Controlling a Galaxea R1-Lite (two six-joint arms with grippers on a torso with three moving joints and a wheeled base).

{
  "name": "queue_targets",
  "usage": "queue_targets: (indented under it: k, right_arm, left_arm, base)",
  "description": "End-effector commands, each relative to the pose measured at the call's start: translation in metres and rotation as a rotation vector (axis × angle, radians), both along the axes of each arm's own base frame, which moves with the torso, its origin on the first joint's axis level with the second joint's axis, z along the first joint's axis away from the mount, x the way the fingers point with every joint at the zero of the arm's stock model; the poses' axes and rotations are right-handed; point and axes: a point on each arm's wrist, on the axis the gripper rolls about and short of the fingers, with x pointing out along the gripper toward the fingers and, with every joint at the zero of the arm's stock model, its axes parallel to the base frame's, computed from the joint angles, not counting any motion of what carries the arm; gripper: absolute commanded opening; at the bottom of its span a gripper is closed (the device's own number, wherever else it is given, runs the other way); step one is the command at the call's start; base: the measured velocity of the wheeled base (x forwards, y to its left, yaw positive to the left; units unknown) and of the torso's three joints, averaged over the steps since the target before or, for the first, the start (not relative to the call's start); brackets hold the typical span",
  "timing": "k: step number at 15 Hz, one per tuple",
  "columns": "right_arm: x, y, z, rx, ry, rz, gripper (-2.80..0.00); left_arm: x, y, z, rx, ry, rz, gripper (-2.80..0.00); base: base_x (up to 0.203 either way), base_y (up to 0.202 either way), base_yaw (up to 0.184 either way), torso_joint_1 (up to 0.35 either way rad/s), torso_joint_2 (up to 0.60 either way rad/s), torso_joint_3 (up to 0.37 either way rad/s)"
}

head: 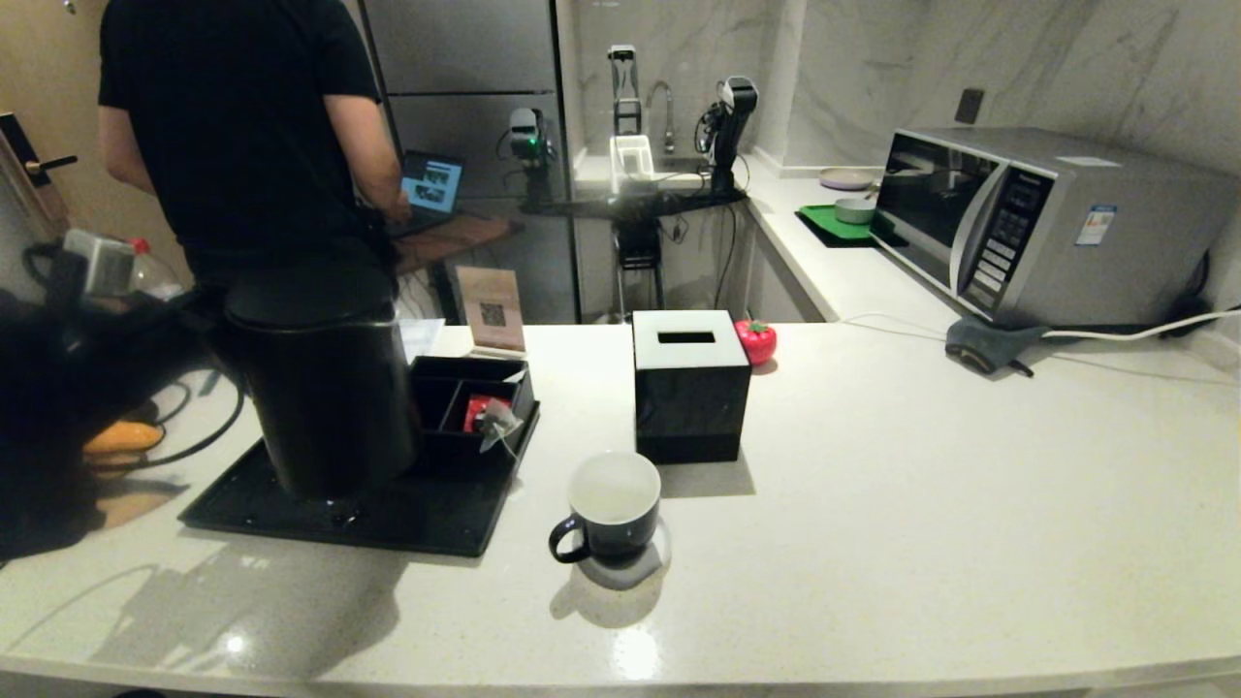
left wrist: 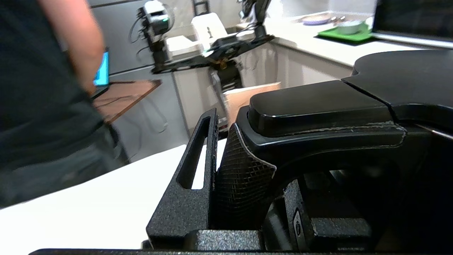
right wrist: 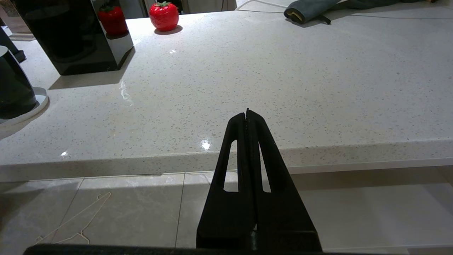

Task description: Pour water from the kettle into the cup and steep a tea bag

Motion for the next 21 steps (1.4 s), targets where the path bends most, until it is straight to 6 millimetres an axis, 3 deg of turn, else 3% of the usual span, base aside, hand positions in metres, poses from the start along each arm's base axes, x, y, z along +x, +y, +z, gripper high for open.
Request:
queue_targets:
  k: [1, 5, 14, 21]
  right_arm:
    - [0.0, 0.0, 0.0, 0.0, 0.001, 0.0, -2.8]
    - [0.0, 0.0, 0.0, 0.0, 0.001, 0.0, -2.8]
    - [0.0, 0.0, 0.0, 0.0, 0.002, 0.0, -2.8]
    - [0.0, 0.0, 0.0, 0.0, 0.001, 0.0, -2.8]
  left_arm:
    - [-0.001, -0.019, 0.01, 0.017, -0.058, -0.042, -2.8]
    - [-0.001, -0.036, 0.017, 0.018, -0.077, -0.086, -2.8]
    - [-0.005, -0.049, 0.026, 0.048, -0.113, -0.119, -2.8]
    - [-0.034, -0.056, 0.022, 0.036, -0.069, -0.12, -2.8]
  base:
    - [0.0, 0.0, 0.0, 0.0, 0.0, 0.0]
    - [0.0, 0.0, 0.0, 0.0, 0.0, 0.0]
    - [0.0, 0.0, 0.0, 0.0, 0.0, 0.0]
    - [0.0, 0.0, 0.0, 0.0, 0.0, 0.0]
